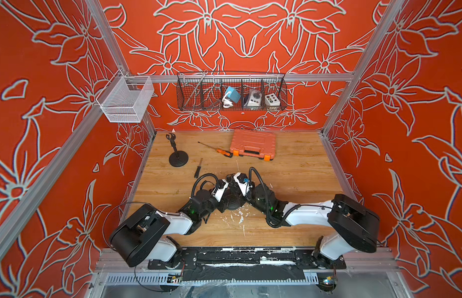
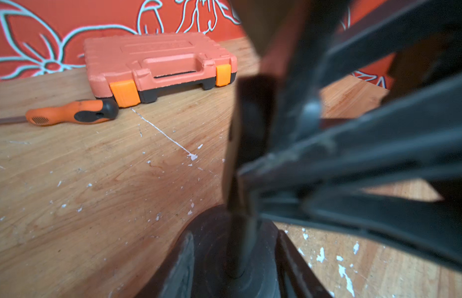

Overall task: Assemble a microphone stand
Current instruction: Hold the microphone stand pole at the microphone stand base.

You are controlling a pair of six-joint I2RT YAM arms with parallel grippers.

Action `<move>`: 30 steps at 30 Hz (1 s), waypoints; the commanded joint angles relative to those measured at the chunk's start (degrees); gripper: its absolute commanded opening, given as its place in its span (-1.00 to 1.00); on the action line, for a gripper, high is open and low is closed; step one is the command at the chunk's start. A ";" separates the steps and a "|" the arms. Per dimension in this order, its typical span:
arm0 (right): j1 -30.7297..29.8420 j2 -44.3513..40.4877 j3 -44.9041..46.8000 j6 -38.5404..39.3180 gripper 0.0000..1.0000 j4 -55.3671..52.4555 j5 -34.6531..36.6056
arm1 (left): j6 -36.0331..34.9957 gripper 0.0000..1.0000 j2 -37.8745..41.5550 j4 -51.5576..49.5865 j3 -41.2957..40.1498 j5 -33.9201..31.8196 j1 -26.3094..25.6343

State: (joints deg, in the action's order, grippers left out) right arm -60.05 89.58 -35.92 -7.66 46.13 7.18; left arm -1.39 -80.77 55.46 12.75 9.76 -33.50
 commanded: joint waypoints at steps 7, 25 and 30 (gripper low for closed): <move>-5.78 1.68 -0.50 -8.25 -1.00 -16.50 18.91 | -0.37 -0.12 -3.76 7.13 1.55 -0.18 -0.42; -8.42 6.01 -3.33 -12.25 -1.00 -18.81 17.86 | -1.46 -0.57 -10.59 13.75 3.90 0.77 -0.43; -8.46 4.25 -2.84 -10.19 -1.00 -19.03 16.45 | -1.49 -0.78 -14.41 17.07 4.29 2.13 -0.43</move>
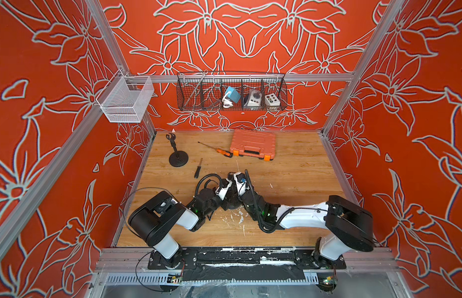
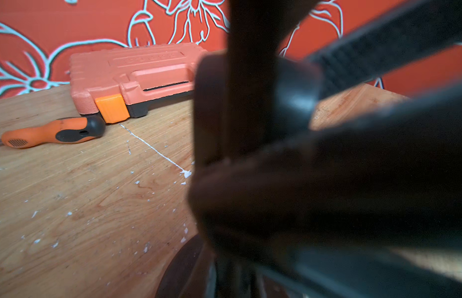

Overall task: Assemble a microphone stand
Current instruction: Hold the microphone stand pole at the microphone stand base, then screw the microphone stand pole into the microphone stand base.

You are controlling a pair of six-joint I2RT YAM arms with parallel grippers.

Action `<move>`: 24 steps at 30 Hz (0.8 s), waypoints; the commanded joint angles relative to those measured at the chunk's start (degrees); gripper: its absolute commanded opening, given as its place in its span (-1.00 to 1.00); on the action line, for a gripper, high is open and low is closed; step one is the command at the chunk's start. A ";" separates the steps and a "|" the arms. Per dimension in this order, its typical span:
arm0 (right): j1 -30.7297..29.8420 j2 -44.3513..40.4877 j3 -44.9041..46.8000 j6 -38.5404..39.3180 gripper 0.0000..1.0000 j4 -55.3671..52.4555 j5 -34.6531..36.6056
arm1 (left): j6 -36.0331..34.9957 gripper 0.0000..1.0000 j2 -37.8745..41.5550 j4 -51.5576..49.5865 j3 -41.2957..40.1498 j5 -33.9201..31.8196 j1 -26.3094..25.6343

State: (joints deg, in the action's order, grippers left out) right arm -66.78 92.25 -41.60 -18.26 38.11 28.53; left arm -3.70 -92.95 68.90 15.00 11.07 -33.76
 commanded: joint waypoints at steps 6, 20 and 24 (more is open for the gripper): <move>-0.54 1.67 1.94 4.65 -0.89 -10.64 -13.57 | -0.72 -0.92 -1.40 1.76 2.48 1.50 -0.17; 7.28 -4.85 3.88 9.63 0.06 -13.06 -34.76 | -2.52 -1.00 0.21 -2.56 3.03 0.70 -0.17; 10.17 -8.75 5.72 11.90 0.12 -14.12 -41.08 | -3.05 -1.00 -0.04 -2.80 2.93 0.62 -0.17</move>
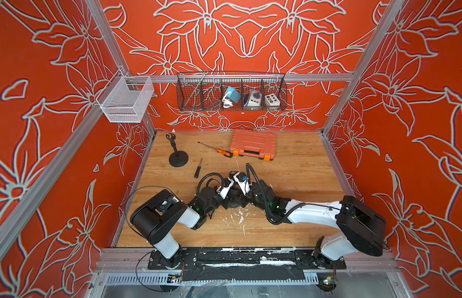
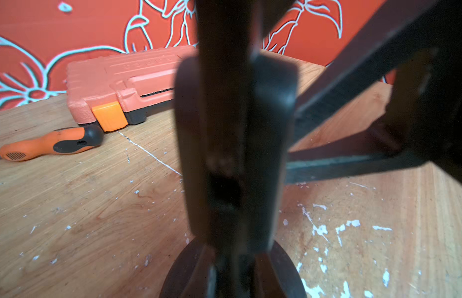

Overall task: Assemble a microphone stand
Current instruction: Screw the microphone stand pole into the microphone stand base.

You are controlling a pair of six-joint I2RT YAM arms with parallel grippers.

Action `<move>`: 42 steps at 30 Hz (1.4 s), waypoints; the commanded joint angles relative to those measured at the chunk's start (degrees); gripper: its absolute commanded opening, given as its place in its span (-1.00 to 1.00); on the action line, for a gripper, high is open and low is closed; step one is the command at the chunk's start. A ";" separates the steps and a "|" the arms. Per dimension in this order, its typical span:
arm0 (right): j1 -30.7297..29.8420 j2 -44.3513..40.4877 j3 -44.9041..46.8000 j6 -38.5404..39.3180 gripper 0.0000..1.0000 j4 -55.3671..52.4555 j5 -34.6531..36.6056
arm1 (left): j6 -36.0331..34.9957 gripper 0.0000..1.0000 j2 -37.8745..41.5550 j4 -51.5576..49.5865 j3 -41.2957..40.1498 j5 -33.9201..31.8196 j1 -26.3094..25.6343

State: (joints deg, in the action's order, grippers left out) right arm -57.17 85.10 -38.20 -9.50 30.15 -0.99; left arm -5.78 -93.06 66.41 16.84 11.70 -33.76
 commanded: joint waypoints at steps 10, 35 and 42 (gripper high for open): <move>13.39 -4.72 0.93 15.12 0.12 -12.17 -37.44 | -0.99 -1.00 -0.55 0.76 -0.23 -0.48 -0.17; 23.14 12.20 -17.43 29.67 0.11 -11.56 -59.73 | -0.57 -1.00 0.38 -0.86 -0.59 -0.81 -0.17; 22.42 14.96 -16.91 25.92 -0.30 -6.16 -60.62 | -0.21 -1.00 -0.44 -1.07 -0.06 -0.22 -0.17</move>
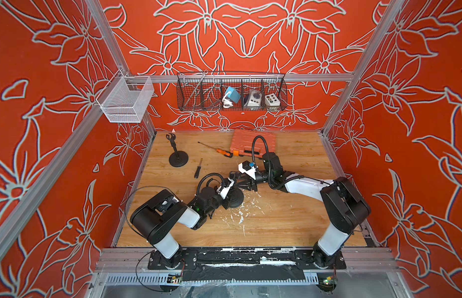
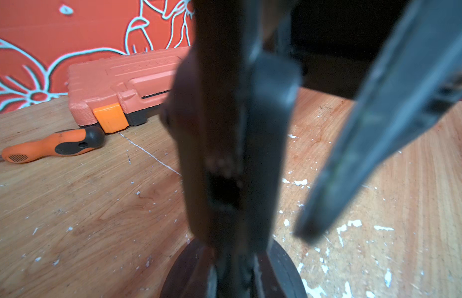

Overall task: Assemble a microphone stand
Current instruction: Screw the microphone stand pole into the microphone stand base.

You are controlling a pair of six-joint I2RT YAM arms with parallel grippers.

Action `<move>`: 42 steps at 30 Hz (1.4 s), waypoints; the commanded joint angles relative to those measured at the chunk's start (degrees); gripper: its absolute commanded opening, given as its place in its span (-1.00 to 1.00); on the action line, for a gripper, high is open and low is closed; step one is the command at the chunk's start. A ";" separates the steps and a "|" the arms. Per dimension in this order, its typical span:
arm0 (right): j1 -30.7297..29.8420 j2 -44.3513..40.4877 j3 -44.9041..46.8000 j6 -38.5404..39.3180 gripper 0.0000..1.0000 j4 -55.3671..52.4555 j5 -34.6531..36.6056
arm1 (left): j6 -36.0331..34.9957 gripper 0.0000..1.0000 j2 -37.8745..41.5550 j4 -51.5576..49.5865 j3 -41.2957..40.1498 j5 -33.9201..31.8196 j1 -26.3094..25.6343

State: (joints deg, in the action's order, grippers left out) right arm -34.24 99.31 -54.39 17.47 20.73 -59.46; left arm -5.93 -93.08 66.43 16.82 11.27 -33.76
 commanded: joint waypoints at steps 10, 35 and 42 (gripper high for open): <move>-5.09 -2.58 11.24 -4.27 -1.00 14.00 14.72 | 0.92 -0.97 -1.15 -0.34 0.23 -0.22 -0.17; -3.20 -3.61 1.97 -4.78 0.22 4.65 8.61 | 0.60 -0.99 1.40 -1.83 -1.70 -1.26 -0.17; -3.37 -0.05 -0.28 -4.25 -0.08 4.92 5.81 | 0.65 -0.99 1.27 -1.83 -1.53 -0.73 -0.17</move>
State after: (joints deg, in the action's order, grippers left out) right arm -37.39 97.86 -53.41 11.79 25.76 -50.19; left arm -4.73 -92.01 65.67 16.16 9.02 -33.47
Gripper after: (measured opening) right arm 0.475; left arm 0.152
